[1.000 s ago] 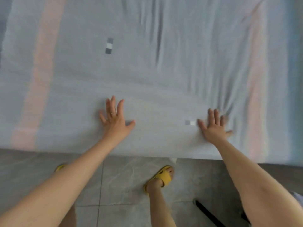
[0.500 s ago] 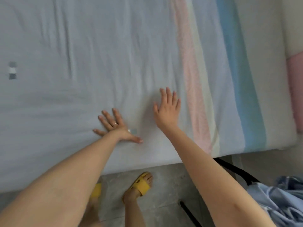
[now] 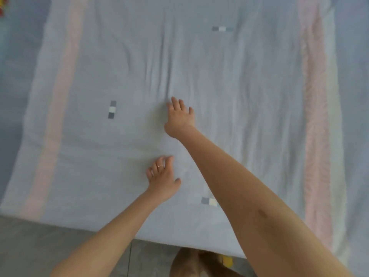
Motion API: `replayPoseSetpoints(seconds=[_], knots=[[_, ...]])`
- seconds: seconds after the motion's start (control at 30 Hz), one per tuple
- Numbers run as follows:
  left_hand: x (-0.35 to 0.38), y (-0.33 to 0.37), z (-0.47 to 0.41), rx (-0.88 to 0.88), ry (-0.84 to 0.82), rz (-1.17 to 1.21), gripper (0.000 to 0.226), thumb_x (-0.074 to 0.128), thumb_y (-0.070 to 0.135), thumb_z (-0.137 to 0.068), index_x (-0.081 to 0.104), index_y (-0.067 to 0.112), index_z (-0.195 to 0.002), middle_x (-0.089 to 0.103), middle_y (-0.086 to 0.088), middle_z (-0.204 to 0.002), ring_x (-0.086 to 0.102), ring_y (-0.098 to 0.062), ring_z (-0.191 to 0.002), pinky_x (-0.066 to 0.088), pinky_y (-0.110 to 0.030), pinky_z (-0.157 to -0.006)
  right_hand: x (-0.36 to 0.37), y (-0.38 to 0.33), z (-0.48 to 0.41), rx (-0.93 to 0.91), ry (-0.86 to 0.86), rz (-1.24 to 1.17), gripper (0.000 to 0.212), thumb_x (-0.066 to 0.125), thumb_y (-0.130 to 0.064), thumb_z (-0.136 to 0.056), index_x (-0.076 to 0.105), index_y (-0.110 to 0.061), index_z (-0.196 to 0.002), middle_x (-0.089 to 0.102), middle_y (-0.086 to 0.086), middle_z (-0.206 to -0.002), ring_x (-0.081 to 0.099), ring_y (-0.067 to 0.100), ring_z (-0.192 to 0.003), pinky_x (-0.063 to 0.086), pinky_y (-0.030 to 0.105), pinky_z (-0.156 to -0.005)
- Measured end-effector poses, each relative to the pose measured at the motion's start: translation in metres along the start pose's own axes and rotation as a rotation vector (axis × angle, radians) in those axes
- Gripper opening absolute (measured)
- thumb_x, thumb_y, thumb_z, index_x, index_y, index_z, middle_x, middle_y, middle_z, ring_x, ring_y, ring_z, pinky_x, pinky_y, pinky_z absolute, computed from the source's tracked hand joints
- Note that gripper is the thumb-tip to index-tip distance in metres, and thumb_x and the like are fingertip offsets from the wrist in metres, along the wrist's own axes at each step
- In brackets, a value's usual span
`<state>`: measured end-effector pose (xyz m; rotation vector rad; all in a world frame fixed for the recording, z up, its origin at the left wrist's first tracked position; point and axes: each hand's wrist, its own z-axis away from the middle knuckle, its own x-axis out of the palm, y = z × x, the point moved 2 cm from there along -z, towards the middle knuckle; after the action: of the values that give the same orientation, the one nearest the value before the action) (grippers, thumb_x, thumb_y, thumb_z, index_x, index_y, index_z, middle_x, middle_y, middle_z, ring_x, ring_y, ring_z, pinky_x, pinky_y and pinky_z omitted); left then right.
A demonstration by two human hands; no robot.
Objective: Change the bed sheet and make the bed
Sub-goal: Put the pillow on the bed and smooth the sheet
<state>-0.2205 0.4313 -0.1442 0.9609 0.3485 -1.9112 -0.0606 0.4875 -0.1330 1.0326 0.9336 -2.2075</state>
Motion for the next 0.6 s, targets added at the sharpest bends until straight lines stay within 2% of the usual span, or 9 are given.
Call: replayPoseSetpoints(seconds=[0.13,0.17,0.23,0.33,0.4,0.47,0.53,0.6], knots=[[-0.042,-0.032,-0.044,-0.244,0.166,0.163,0.066,0.054,0.022,-0.088,0.02,0.016,-0.144,0.012,-0.01,-0.151,0.012,-0.028,-0.139,0.012,-0.038,-0.111,0.001,-0.038,-0.026,-0.209,-0.061,0.112,0.062,0.033,-0.017,-0.098,0.005,-0.021,-0.153,-0.004,-0.004,-0.161,-0.005,0.018,-0.148,0.003,0.045,-0.118],[-0.05,-0.036,-0.055,-0.259,0.198,0.197,0.066,0.055,0.021,-0.087,0.023,0.017,-0.144,0.012,-0.01,-0.152,0.013,-0.027,-0.14,0.013,-0.039,-0.111,0.003,-0.028,-0.03,-0.243,-0.073,0.177,0.06,0.031,-0.018,-0.098,0.007,-0.022,-0.153,-0.002,-0.005,-0.161,-0.003,0.017,-0.148,0.002,0.045,-0.118],[-0.068,-0.039,-0.084,-0.186,0.324,0.214,0.061,0.056,0.019,-0.087,0.034,0.021,-0.143,0.017,-0.009,-0.154,0.019,-0.025,-0.141,0.018,-0.041,-0.111,0.005,0.022,-0.033,-0.18,-0.021,0.212,0.059,0.03,-0.024,-0.099,0.009,-0.022,-0.154,0.001,-0.005,-0.161,0.0,0.017,-0.148,-0.001,0.048,-0.117],[-0.107,-0.025,-0.133,-0.078,0.572,0.21,0.048,0.05,0.017,-0.09,0.048,0.019,-0.138,0.027,-0.005,-0.155,0.023,-0.021,-0.143,0.023,-0.041,-0.112,-0.001,0.142,0.0,0.092,0.183,0.104,0.065,0.034,-0.04,-0.095,0.009,-0.023,-0.154,0.003,-0.006,-0.161,0.0,0.017,-0.148,-0.007,0.053,-0.115],[-0.114,0.006,-0.163,-0.146,0.547,0.232,0.05,0.045,0.028,-0.094,0.04,0.024,-0.144,0.02,-0.002,-0.158,0.015,-0.024,-0.145,0.016,-0.048,-0.115,-0.01,0.238,0.048,0.277,0.263,0.132,0.067,0.03,-0.05,-0.094,0.01,-0.025,-0.153,0.004,-0.009,-0.161,0.001,0.017,-0.148,-0.008,0.056,-0.113],[-0.094,0.06,-0.174,-0.168,0.458,0.145,0.058,0.039,0.041,-0.095,0.023,0.031,-0.15,0.008,0.003,-0.16,0.002,-0.028,-0.147,0.003,-0.062,-0.111,-0.018,0.322,0.108,0.482,0.273,0.105,0.07,0.023,-0.056,-0.09,0.011,-0.027,-0.153,0.006,-0.011,-0.16,0.003,0.017,-0.148,-0.005,0.065,-0.109],[-0.052,0.135,-0.164,-0.062,0.434,0.054,0.064,0.037,0.048,-0.094,0.011,0.035,-0.151,0.0,0.005,-0.16,-0.006,-0.03,-0.147,-0.005,-0.068,-0.106,-0.023,0.391,0.169,0.721,0.298,0.069,0.074,0.018,-0.059,-0.086,0.011,-0.027,-0.152,0.005,-0.01,-0.161,0.003,0.02,-0.148,-0.001,0.073,-0.104],[0.0,0.216,-0.132,0.123,0.449,-0.038,0.069,0.036,0.052,-0.091,0.007,0.035,-0.151,0.0,0.004,-0.16,-0.007,-0.03,-0.146,-0.007,-0.071,-0.104,-0.024,0.441,0.224,0.943,0.277,-0.023,0.076,0.015,-0.062,-0.087,0.008,-0.027,-0.153,-0.001,-0.009,-0.161,0.0,0.024,-0.148,0.001,0.076,-0.103]])
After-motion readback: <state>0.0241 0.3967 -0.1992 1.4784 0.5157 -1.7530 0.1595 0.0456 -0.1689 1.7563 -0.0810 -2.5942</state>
